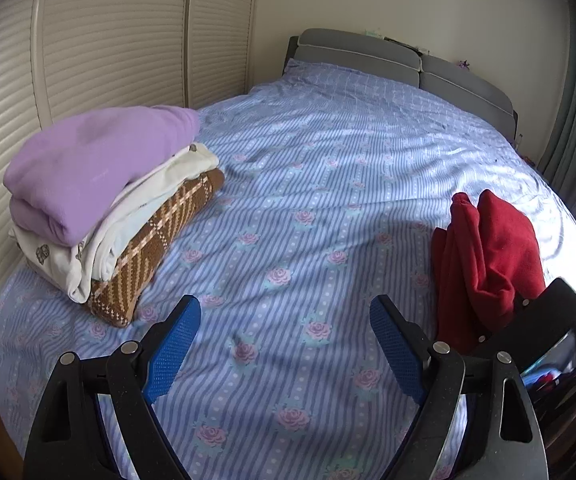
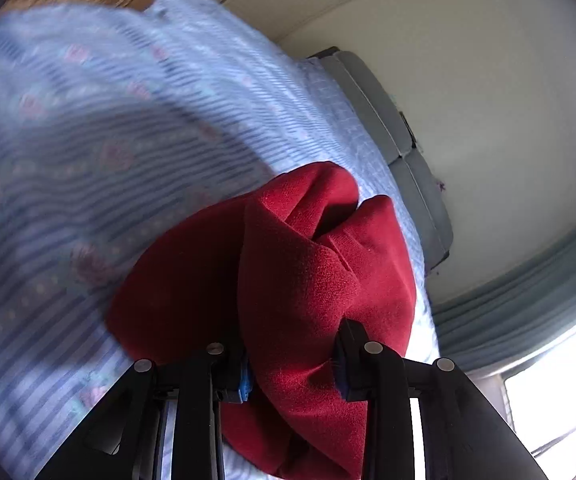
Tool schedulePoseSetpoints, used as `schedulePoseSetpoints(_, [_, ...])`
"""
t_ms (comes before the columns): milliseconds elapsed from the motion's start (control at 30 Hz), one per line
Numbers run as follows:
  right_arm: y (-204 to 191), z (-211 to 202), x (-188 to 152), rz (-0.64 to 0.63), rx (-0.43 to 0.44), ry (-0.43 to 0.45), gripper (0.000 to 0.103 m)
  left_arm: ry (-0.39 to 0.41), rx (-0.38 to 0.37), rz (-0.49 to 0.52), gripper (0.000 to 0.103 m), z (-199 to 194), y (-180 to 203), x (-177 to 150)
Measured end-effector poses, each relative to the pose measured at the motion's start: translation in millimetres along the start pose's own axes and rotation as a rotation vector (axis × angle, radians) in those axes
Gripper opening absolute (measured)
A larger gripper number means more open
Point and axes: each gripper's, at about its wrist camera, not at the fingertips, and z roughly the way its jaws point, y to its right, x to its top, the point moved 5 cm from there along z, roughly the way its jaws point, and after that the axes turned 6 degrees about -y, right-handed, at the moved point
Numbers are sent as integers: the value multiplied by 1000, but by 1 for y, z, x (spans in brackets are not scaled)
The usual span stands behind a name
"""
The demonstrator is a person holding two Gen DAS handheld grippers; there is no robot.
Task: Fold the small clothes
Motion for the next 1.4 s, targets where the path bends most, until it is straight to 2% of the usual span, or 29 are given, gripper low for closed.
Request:
schedulePoseSetpoints(100, [-10, 0, -2, -32, -34, 5, 33, -9, -10, -1, 87, 3, -3, -3])
schedulePoseSetpoints(233, [-3, -4, -6, -19, -50, -1, 33, -28, -32, 4, 87, 4, -5, -5])
schedulePoseSetpoints(367, [15, -17, -4, 60, -48, 5, 48, -10, -50, 21, 87, -7, -3, -1])
schedulePoseSetpoints(500, [34, -36, -8, 141, 5, 27, 49, 28, -73, 60, 87, -27, 7, 8])
schedulePoseSetpoints(600, [52, -51, -21, 244, 83, 43, 49, 57, -119, 104, 87, -42, 20, 17])
schedulePoseSetpoints(800, [88, -69, -63, 492, 213, 66, 49, 77, -240, 245, 85, -59, 77, 26])
schedulePoseSetpoints(967, [110, -58, -105, 676, 276, 54, 49, 59, -344, 378, 72, -57, 144, 26])
schedulePoseSetpoints(1133, [115, -26, -139, 791, 354, -10, 49, -15, -437, 452, 59, -29, 202, 22])
schedulePoseSetpoints(1200, [117, -16, -147, 823, 375, -23, 49, -39, -444, 473, 58, -14, 217, 21])
schedulePoseSetpoints(1267, [118, -9, -153, 843, 390, -31, 49, -73, -435, 484, 49, 2, 226, 19])
schedulePoseSetpoints(1333, [118, -3, -155, 857, 397, -30, 49, -107, -423, 474, 28, 16, 226, 17])
schedulePoseSetpoints(1400, [117, 2, -153, 865, 412, -27, 49, -149, -418, 437, 19, 28, 218, 15])
